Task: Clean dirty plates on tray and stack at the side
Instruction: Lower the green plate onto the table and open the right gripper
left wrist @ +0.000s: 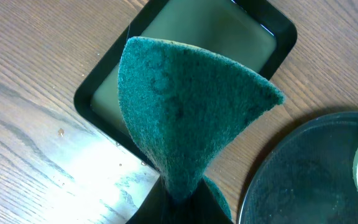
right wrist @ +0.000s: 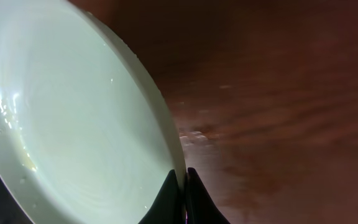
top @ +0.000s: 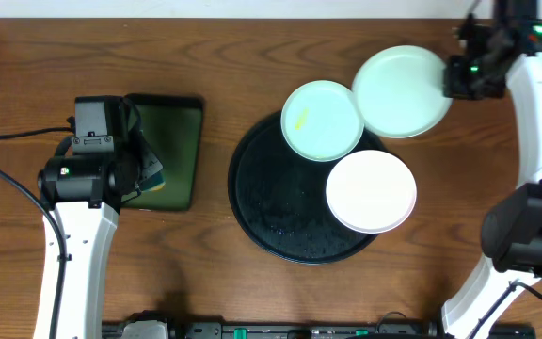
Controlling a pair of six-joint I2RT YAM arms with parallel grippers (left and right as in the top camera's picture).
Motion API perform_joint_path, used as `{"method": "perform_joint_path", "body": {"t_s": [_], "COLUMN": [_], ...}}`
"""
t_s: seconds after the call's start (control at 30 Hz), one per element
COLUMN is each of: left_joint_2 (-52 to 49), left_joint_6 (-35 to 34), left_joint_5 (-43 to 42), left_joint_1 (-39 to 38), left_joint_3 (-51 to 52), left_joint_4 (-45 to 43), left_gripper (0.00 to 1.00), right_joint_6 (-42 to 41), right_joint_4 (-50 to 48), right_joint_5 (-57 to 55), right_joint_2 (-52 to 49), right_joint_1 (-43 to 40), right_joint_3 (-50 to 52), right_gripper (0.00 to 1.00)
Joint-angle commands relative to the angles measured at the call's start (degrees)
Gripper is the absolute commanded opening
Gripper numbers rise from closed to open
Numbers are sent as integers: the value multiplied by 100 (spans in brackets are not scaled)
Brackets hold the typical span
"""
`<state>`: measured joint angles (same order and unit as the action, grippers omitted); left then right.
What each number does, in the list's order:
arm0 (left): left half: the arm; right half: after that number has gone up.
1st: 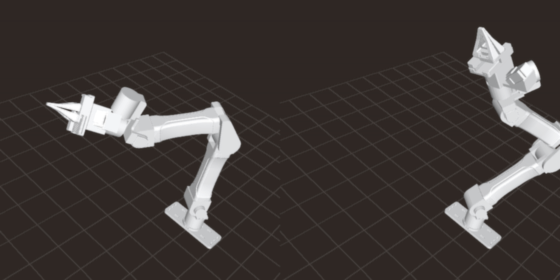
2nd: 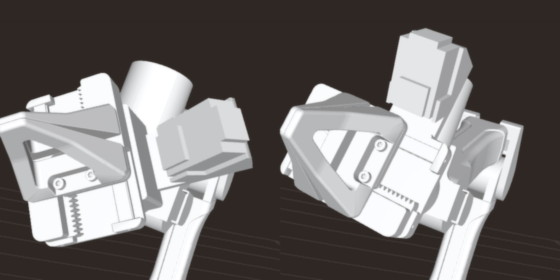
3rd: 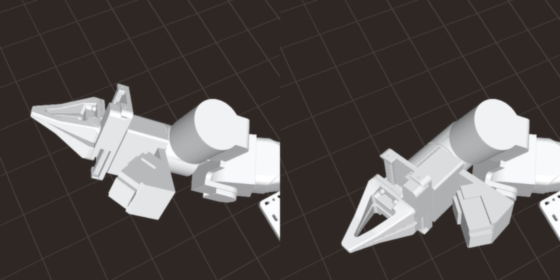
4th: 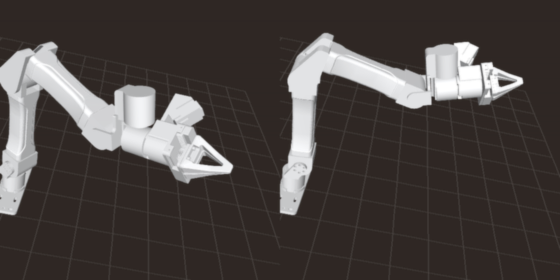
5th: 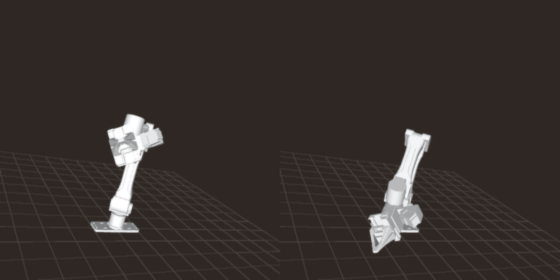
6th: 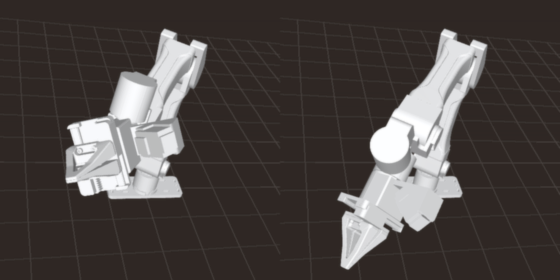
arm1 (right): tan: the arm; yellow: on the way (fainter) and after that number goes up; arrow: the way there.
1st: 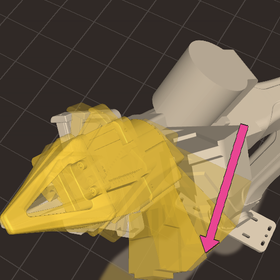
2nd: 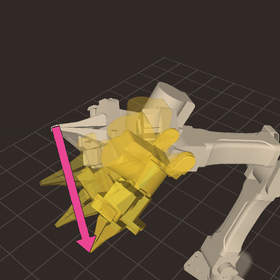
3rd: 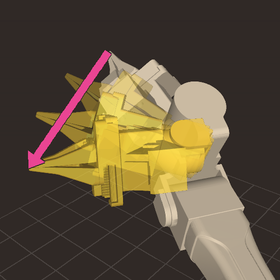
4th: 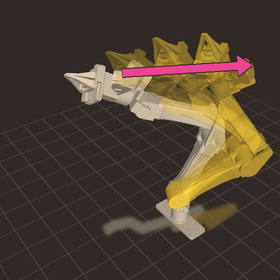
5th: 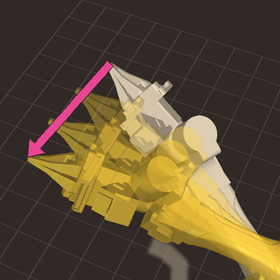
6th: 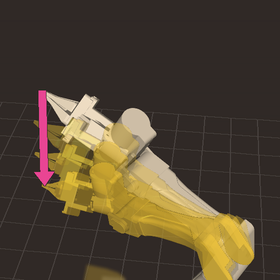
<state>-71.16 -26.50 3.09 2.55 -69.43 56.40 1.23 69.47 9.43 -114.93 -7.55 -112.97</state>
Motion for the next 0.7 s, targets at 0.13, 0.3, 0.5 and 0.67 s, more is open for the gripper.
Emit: {"method": "perform_joint_path", "body": {"t_s": [0.13,0.3,0.5,0.67], "left_joint_2": [-35,-35,-35,-35], "left_joint_6": [96,96,98,96], "left_joint_5": [9,9,9,9], "left_joint_1": [28,28,28,28], "left_joint_3": [85,85,85,85], "left_joint_4": [-15,-33,-31,-33], "left_gripper": [7,7,8,8], "right_joint_6": [-551,-557,-732,-1058], "right_joint_4": [-776,-1576,-1958,-1954], "right_joint_5": [-361,-358,-376,-542], "right_joint_2": [-50,-50,-50,-50], "right_joint_1": [-634,-925,-1187,-1432], "right_joint_3": [892,1620,1961,1965], "right_gripper": [1,1,1,1]}}
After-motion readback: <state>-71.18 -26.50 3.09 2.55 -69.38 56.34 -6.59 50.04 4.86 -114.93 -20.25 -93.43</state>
